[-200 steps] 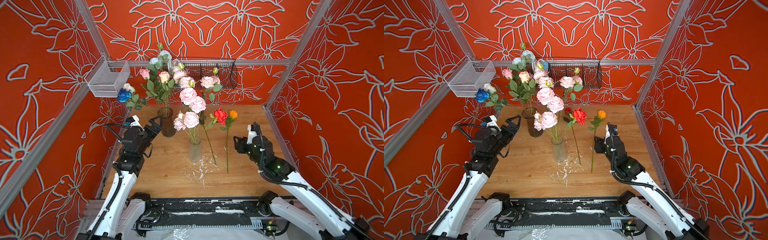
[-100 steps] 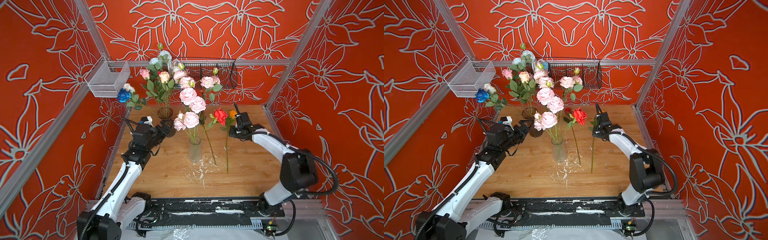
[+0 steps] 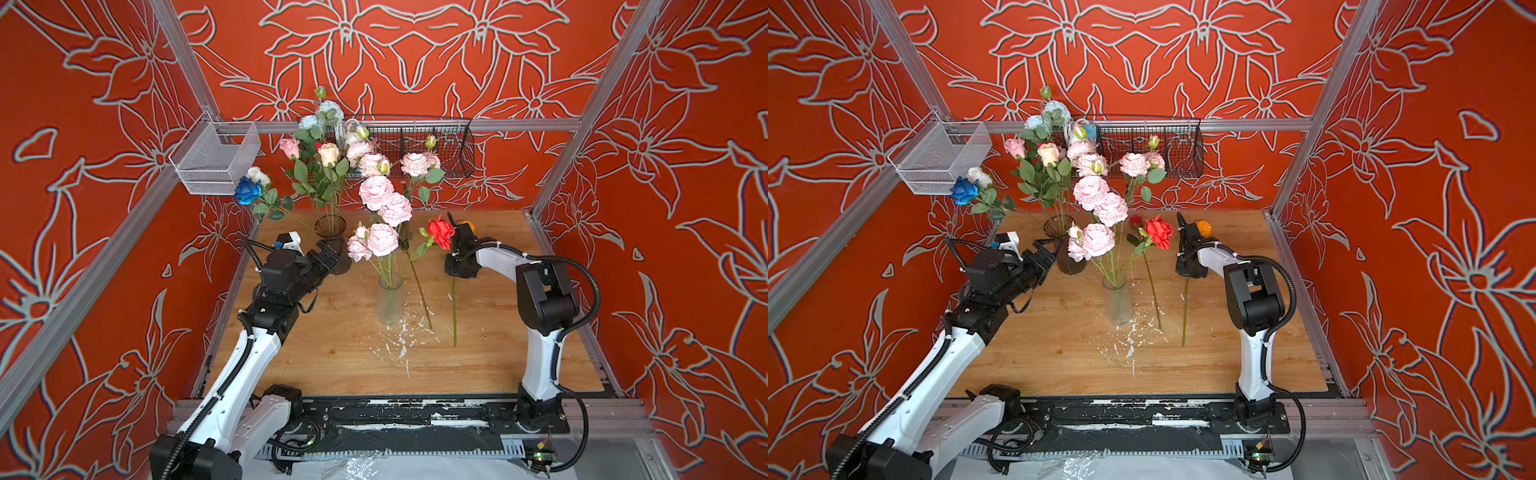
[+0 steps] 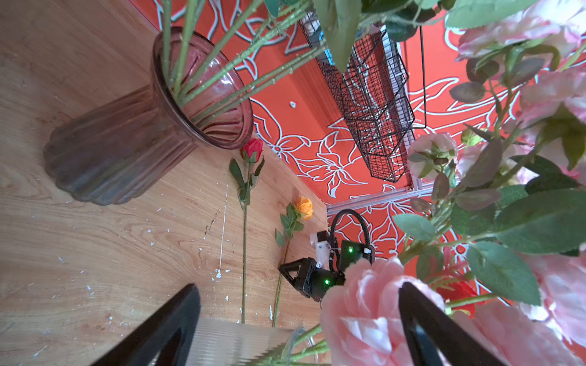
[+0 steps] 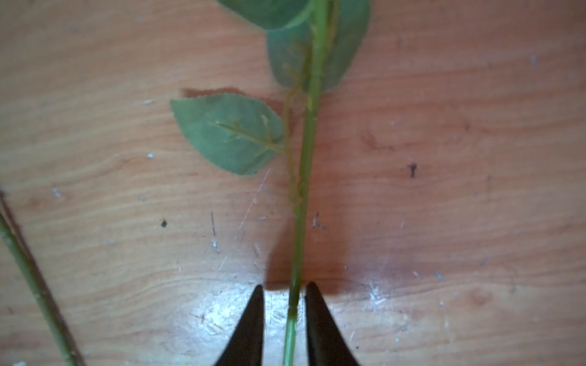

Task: Arrange the flowers into the vase
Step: 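Lower the right gripper and grasp the orange rose stem, then lift the orange rose high off the table with the right gripper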

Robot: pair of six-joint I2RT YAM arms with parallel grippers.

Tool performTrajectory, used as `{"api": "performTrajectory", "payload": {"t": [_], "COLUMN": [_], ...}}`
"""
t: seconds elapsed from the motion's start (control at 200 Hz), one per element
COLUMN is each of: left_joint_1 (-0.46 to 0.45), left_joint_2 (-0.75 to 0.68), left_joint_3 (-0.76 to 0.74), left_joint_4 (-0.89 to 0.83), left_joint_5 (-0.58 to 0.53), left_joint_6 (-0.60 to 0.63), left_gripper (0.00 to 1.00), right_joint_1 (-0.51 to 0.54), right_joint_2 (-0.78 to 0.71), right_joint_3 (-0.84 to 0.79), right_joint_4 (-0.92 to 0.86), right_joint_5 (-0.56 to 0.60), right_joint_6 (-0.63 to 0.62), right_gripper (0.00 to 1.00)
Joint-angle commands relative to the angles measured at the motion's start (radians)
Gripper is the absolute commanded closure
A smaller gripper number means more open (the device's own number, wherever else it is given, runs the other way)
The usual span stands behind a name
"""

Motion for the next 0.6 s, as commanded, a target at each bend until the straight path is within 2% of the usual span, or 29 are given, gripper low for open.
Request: {"api": "performTrajectory", "payload": {"t": [0.0, 0.065, 0.24, 0.595], "left_joint_1": [0.012, 0.017, 0.028, 0.038], "left_joint_2": [-0.014, -0.013, -0.015, -0.048], "left_joint_3": [0.009, 0.009, 0.007, 0.007], "left_joint_4": [0.021, 0.021, 0.018, 0.018], "left_joint_5": [0.0, -0.001, -0.007, -0.04], "left_joint_6": [-0.011, -0.011, -0.007, 0.021], "left_gripper": [0.03, 0.03, 0.02, 0.01], "right_joint_1": [-0.014, -0.021, -0.03, -0.026], "right_joint_2": [0.007, -0.039, -0.237, -0.82], "right_joint_3": [-0.034, -0.077, -0.224, -0.687], "right_joint_4": [0.0, 0.039, 0.165, 0.53], "right_joint_5": [0.013, 0.002, -0.062, -0.173], "right_joint_6": [0.032, 0.048, 0.087, 0.156], "right_gripper": [0.91, 0.97, 1.0, 1.0]}}
